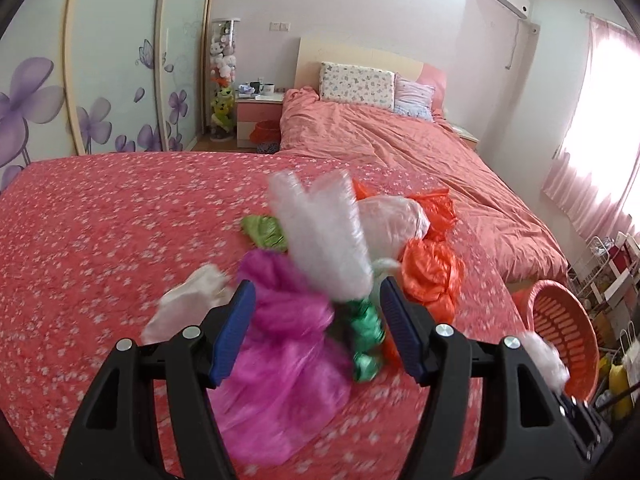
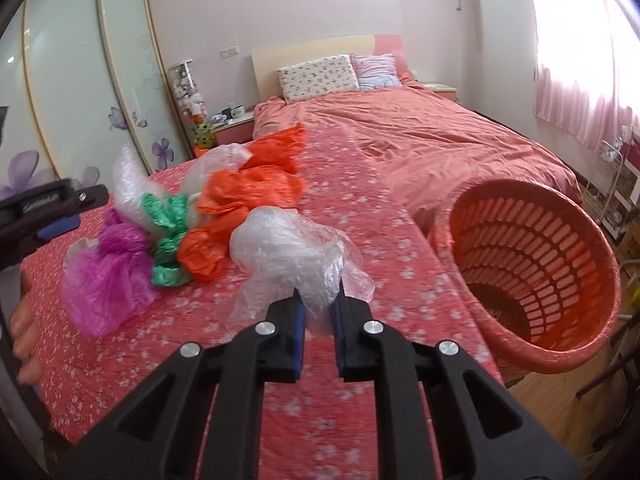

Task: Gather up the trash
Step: 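Grasp the bubble wrap with the left tool, then carry the clear bag and bubble wrap over the basket and open both tools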

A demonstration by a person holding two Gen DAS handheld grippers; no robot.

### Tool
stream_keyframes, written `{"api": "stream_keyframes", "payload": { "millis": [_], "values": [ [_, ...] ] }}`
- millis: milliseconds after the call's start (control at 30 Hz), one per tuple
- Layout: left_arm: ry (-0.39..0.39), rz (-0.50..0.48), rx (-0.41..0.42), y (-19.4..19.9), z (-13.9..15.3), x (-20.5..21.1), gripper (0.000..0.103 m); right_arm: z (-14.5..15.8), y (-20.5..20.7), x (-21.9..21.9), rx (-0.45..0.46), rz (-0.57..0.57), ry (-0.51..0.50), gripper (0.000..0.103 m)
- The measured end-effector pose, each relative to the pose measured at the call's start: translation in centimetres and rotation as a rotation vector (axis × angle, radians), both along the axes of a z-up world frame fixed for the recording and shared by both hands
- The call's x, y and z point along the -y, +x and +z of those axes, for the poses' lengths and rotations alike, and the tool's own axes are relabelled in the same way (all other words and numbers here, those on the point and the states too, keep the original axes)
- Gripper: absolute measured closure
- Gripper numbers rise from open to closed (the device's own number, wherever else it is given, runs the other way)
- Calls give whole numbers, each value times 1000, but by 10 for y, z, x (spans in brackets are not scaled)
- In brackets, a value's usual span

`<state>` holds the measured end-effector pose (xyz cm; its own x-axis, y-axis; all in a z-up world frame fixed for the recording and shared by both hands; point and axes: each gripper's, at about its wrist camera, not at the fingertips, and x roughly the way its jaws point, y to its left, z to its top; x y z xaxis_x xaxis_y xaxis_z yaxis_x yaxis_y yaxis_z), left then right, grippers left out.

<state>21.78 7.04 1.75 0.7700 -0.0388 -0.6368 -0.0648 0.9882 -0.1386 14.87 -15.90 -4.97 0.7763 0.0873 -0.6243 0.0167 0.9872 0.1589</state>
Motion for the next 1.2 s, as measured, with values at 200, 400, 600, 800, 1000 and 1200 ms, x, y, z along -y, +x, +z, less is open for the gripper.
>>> {"api": "stream_keyframes", "payload": {
  "millis": [200,400,600,800,1000,1200],
  "values": [
    [41,22,-31,25,-8,15,39,-7,0,20,-15,-22,-1,90],
    [52,8,-48,35,-16,15,79,-7,-2,31,-8,-43,-5,90],
    [59,-53,31,22,1,16,91,3,-1,37,23,-57,10,90],
    [17,-97,115,5,36,16,92,15,-3,41,53,-67,21,90],
    [-18,-161,160,-7,58,35,92,24,-10,49,81,-84,22,90],
    [-31,-271,175,-18,64,77,92,37,-18,69,115,-128,6,90]
  ]
}}
